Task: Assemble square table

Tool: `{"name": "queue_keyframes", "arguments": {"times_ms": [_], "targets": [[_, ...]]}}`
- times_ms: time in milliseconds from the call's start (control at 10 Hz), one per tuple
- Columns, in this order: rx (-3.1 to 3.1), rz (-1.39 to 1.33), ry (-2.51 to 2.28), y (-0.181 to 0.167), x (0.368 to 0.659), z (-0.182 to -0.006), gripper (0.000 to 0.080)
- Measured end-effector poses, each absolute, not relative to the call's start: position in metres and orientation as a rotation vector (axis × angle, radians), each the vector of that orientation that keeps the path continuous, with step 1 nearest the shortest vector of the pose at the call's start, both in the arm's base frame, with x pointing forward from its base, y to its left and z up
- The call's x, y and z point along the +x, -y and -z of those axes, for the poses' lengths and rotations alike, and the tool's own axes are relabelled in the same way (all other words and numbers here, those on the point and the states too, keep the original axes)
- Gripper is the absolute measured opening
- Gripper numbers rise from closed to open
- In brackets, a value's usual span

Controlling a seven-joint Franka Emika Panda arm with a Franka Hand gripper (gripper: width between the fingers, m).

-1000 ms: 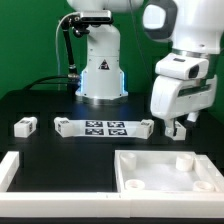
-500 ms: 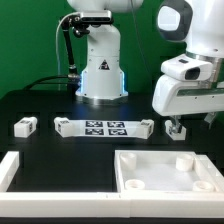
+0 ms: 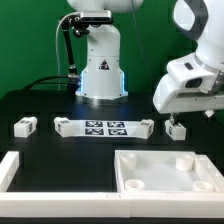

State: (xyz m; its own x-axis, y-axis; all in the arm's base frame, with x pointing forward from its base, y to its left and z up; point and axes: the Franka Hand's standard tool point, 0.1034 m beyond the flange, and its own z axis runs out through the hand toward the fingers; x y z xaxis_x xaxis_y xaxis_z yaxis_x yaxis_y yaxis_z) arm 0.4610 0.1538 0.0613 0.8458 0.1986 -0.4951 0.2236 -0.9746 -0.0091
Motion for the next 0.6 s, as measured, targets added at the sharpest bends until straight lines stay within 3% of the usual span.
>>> {"name": "queue_keyframes", "arguments": {"times_ms": [200,500,600], "targets": [[2.898,0.974,-0.334,-0.151,0.456,-0.060,0.0648],[2.842,1.297,-0.067,-0.167,0.441,-0.039,0.0648],[2.841,1.283,-0.093,-0.171,0.441,-0.036,0.0648]]}}
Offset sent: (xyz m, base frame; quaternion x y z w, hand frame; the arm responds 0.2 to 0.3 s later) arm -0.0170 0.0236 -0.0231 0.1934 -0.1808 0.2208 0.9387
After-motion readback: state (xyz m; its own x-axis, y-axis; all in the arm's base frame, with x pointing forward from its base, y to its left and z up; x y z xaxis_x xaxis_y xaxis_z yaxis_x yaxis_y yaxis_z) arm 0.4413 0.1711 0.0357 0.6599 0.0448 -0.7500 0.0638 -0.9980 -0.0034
